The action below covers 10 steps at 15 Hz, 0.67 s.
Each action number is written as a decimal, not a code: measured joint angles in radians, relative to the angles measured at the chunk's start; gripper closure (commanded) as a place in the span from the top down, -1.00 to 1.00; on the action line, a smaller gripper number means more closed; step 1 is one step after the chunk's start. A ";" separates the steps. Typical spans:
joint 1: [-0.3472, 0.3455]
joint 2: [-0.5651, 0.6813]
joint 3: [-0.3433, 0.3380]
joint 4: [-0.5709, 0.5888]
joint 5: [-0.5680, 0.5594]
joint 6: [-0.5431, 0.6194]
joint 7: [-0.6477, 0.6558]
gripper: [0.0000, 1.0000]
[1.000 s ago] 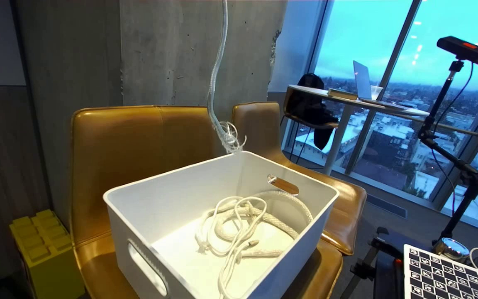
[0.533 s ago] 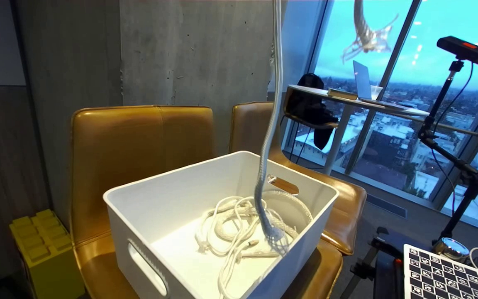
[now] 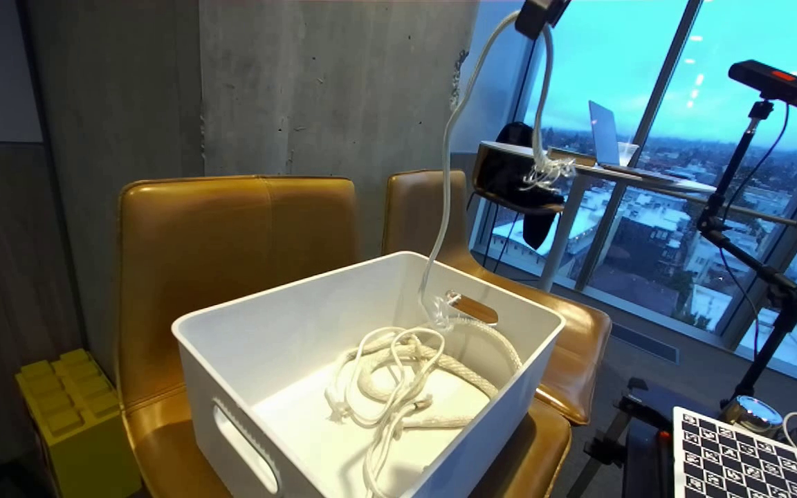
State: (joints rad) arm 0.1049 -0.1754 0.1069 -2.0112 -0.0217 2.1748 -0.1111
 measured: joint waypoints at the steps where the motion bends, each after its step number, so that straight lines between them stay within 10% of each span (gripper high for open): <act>1: -0.007 0.016 -0.007 0.000 0.000 0.011 -0.002 -0.96; 2: -0.014 0.032 -0.013 0.000 -0.001 0.020 -0.005 -0.35; 10: -0.031 0.084 -0.028 -0.009 -0.003 0.040 -0.007 0.65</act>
State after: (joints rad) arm 0.0736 -0.0917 0.0789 -2.0203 -0.0250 2.2147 -0.1183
